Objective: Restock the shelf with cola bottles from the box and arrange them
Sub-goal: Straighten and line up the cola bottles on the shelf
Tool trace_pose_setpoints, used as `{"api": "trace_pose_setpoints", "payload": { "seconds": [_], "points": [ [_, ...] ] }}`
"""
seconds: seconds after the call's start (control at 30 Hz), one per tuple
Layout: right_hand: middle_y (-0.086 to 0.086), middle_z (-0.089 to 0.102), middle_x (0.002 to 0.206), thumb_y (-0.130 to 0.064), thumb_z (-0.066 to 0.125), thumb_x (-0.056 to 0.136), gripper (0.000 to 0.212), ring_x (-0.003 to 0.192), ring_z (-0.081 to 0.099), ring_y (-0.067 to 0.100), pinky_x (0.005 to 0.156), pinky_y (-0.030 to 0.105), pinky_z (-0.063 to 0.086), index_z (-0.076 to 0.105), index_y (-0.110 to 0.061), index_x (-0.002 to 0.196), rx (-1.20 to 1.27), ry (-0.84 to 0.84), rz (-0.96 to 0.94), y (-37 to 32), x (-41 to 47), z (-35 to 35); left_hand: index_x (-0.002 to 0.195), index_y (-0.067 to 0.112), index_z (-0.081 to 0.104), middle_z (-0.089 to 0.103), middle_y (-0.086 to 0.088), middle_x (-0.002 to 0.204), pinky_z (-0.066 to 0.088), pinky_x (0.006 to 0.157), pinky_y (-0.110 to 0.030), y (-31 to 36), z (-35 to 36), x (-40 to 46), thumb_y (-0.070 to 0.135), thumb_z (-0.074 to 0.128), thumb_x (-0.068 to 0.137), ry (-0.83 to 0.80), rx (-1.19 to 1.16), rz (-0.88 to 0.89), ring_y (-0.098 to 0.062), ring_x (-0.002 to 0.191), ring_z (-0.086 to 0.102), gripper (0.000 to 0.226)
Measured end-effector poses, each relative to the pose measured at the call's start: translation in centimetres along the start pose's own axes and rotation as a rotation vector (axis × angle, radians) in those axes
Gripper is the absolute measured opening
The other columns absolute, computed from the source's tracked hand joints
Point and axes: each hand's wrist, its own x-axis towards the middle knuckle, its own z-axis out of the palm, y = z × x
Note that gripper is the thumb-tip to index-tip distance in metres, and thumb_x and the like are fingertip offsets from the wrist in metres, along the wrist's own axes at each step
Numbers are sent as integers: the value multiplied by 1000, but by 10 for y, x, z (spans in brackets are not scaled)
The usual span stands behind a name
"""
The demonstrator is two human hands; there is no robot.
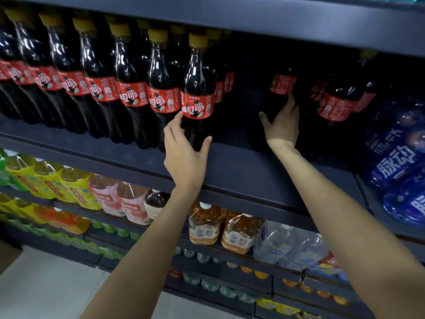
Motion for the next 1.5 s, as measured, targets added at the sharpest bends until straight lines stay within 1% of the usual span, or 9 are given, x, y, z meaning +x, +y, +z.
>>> {"api": "trace_pose_setpoints", "payload": {
  "seconds": [0.17, 0.3, 0.4, 0.5, 0.6, 0.8, 0.93, 1.37, 1.5],
  "points": [
    [24, 16, 152, -45, 71, 79, 105, 134, 29, 38, 101, 46, 40, 4, -9, 149, 16, 54, 123, -4, 30, 23, 138, 15, 40, 49, -2, 125, 43, 68, -26, -8, 7, 1, 34, 76, 77, 66, 32, 44, -12, 107, 55, 73],
    [23, 19, 151, -39, 73, 79, 103, 132, 34, 38, 100, 48, 42, 5, -10, 149, 26, 70, 163, -2, 47, 29, 137, 16, 39, 48, -2, 125, 51, 73, -32, -10, 7, 2, 35, 76, 77, 61, 25, 33, -12, 107, 55, 73],
    [17, 23, 151, -31, 72, 81, 101, 131, 39, 31, 102, 38, 38, 1, -12, 150, 157, -32, 89, -2, 51, 26, 137, 15, 39, 48, -3, 124, 55, 75, -38, -8, 8, 1, 33, 76, 77, 68, 23, 36, -14, 107, 56, 73],
    [7, 33, 147, -15, 73, 80, 99, 127, 38, 11, 103, 24, 32, 2, -16, 149, 461, -183, -56, -2, 44, 28, 137, 13, 39, 48, -5, 124, 56, 73, -40, -9, 9, 1, 33, 76, 78, 70, 29, 41, -15, 107, 56, 73],
    [6, 36, 144, -1, 66, 80, 94, 129, 38, 9, 101, 20, 37, 2, -18, 147, 619, -302, -151, 0, 40, 33, 137, 12, 39, 48, -5, 123, 56, 71, -40, -11, 8, 1, 34, 76, 78, 66, 41, 52, -15, 106, 56, 73],
    [4, 44, 137, -13, 73, 77, 97, 124, 44, 16, 105, 35, 41, 6, -18, 147, 518, -318, -99, -10, 39, 40, 137, 13, 39, 47, -4, 123, 55, 70, -38, -9, 7, 2, 34, 76, 78, 55, 43, 42, -15, 107, 56, 73],
    [11, 32, 148, -29, 81, 71, 102, 135, 33, 29, 109, 44, 34, 13, -19, 147, 373, -207, -46, -14, 42, 47, 137, 13, 38, 47, -3, 123, 56, 71, -40, -10, 6, 3, 33, 76, 78, 36, 40, 47, -15, 107, 56, 73],
    [13, 30, 149, -26, 78, 75, 101, 133, 38, 28, 104, 36, 36, 11, -12, 149, 232, -166, 17, -36, 50, 58, 136, 10, 40, 48, -5, 123, 44, 66, -29, -8, 4, 3, 31, 76, 78, 17, 51, 62, -16, 108, 55, 72],
    [17, 25, 151, -28, 76, 78, 100, 137, 32, 30, 108, 35, 31, 9, -10, 149, 249, -219, -17, -34, 32, 41, 142, 10, 32, 40, -9, 134, 43, 70, -23, -8, 1, -3, 19, 71, 82, -33, 62, 85, -19, 114, 51, 73]
  ]
}}
